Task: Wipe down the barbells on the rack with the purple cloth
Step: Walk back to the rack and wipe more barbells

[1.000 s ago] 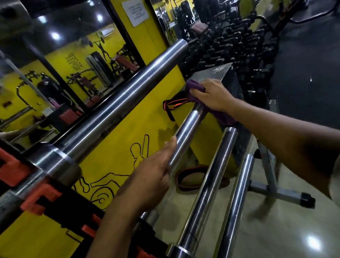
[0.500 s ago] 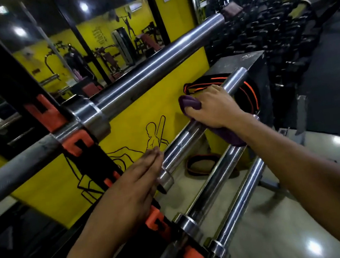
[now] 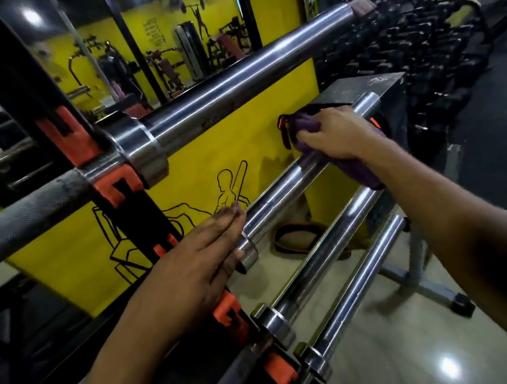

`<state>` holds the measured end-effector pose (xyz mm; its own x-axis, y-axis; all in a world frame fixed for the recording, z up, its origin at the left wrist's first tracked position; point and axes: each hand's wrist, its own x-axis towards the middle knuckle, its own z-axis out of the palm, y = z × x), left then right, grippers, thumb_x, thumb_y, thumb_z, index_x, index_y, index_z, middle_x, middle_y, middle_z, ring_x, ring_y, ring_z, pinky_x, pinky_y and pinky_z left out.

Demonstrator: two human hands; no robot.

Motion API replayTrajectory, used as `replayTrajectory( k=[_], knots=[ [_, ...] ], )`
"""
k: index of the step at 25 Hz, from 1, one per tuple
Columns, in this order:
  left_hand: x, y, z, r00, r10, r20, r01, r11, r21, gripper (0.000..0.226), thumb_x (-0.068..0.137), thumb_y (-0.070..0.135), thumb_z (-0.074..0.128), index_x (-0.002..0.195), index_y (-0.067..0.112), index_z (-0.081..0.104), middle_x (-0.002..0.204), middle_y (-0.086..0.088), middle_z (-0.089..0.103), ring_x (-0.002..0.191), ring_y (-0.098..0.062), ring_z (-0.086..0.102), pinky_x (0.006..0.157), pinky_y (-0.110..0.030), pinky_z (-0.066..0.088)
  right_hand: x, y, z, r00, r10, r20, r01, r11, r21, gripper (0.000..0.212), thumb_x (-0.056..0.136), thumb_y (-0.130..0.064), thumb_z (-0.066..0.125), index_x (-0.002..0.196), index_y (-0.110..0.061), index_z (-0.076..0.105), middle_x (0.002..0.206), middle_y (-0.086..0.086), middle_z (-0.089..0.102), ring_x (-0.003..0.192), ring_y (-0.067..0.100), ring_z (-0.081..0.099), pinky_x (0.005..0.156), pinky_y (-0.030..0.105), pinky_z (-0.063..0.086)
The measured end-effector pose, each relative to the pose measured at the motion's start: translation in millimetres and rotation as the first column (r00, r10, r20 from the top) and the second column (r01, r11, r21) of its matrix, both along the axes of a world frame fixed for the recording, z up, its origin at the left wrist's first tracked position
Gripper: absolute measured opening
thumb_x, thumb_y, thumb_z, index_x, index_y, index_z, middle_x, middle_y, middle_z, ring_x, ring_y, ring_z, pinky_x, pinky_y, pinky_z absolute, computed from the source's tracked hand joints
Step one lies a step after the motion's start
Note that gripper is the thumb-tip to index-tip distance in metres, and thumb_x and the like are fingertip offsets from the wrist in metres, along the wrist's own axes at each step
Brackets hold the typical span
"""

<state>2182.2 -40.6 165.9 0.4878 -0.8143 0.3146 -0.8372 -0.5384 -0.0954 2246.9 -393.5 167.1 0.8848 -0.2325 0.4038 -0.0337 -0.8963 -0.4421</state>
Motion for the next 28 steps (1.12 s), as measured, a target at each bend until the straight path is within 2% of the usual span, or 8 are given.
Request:
replayTrajectory(
  k=[2,6,10,12,15,19,24,28],
  knots=[
    [1.4,1.4,-0.9,1.0,0.007,0.004,-0.007,1.0,0.007,0.059,0.103,0.051,0.02,0.157,0.028,0.021,0.164,0.014,0.018,0.149,0.001,0.015,0.118,-0.016,0.018,-12.4,32.0,-5.1,0.992,0.126,-0.016,-0.127,0.979,-0.158,0.038,0.096,-0.055,0.048,0.084,-0.022,0.06,0.081,-0.001,0.06,0.085,0.021,0.059,0.074,0.03,0.04],
    [1.7,0.1,-2.4,1.0,-0.026,0.009,0.026,0.999,-0.021,0.058,0.104,0.047,0.025,0.155,0.02,0.031,0.162,0.007,0.027,0.148,-0.006,0.024,0.116,-0.016,0.021,-48.0,37.9,-74.5,0.809,0.405,0.426,-0.345,0.914,-0.214,0.043,0.099,-0.039,0.05,0.126,-0.01,0.064,0.133,0.002,0.062,0.133,0.019,0.048,0.12,0.043,0.023],
    [0.7,0.5,-0.5,1.0,-0.017,-0.001,0.017,1.0,-0.011,0.058,0.102,0.046,0.027,0.156,0.024,0.028,0.163,0.01,0.023,0.149,-0.006,0.023,0.115,-0.021,0.029,-24.9,-0.1,-37.4,0.931,0.115,0.346,-0.189,0.964,0.189,0.041,0.101,-0.044,0.047,0.106,-0.009,0.069,0.11,0.008,0.068,0.108,0.024,0.062,0.093,0.04,0.045],
    [0.8,-0.3,2.3,1.0,-0.011,0.001,0.012,1.0,-0.007,0.059,0.102,0.047,0.026,0.156,0.025,0.027,0.163,0.011,0.023,0.149,-0.006,0.024,0.113,-0.029,0.031,-12.3,22.4,-12.8,0.986,0.08,0.148,-0.092,0.993,0.079,0.045,0.101,-0.047,0.048,0.082,-0.009,0.065,0.082,0.008,0.064,0.083,0.026,0.061,0.072,0.034,0.037],
    [-6.9,7.7,7.3,0.999,-0.012,0.031,0.012,1.0,0.001,0.056,0.102,0.045,0.032,0.155,0.024,0.032,0.162,0.009,0.029,0.147,-0.006,0.029,0.11,-0.03,0.037,-27.6,42.8,-19.1,0.956,0.216,0.2,-0.221,0.975,0.005,0.045,0.102,-0.05,0.044,0.081,-0.013,0.059,0.08,0.004,0.061,0.081,0.021,0.056,0.084,0.041,0.044],
    [-22.8,23.8,-1.1,0.997,0.056,0.056,-0.054,0.998,-0.028,0.056,0.102,0.044,0.035,0.154,0.023,0.034,0.162,0.007,0.029,0.148,-0.007,0.026,0.117,-0.027,0.032,-67.0,81.4,-30.0,0.879,0.236,0.415,-0.373,0.882,0.289,0.041,0.104,-0.047,0.04,0.115,-0.014,0.062,0.105,-0.002,0.06,0.105,0.024,0.058,0.103,0.053,0.043],
    [-25.9,23.7,-3.5,0.997,0.074,0.033,-0.073,0.997,-0.032,0.056,0.102,0.044,0.036,0.153,0.021,0.036,0.162,0.006,0.029,0.148,0.0,0.021,0.118,-0.018,0.018,-76.9,149.0,-22.1,0.906,0.359,0.224,-0.308,0.923,-0.233,0.045,0.1,-0.048,0.032,0.094,-0.019,0.066,0.086,-0.003,0.064,0.092,0.023,0.059,0.101,0.04,0.037],
    [-29.9,22.8,-0.9,0.996,0.078,0.033,-0.077,0.996,-0.04,0.056,0.101,0.042,0.04,0.153,0.023,0.036,0.162,0.012,0.027,0.147,0.002,0.023,0.117,-0.014,0.018,-35.6,143.7,40.6,0.814,0.353,-0.46,-0.496,0.835,-0.237,0.048,0.107,-0.048,0.03,0.093,-0.012,0.06,0.09,0.006,0.055,0.088,0.027,0.054,0.076,0.034,0.036]
  ],
)
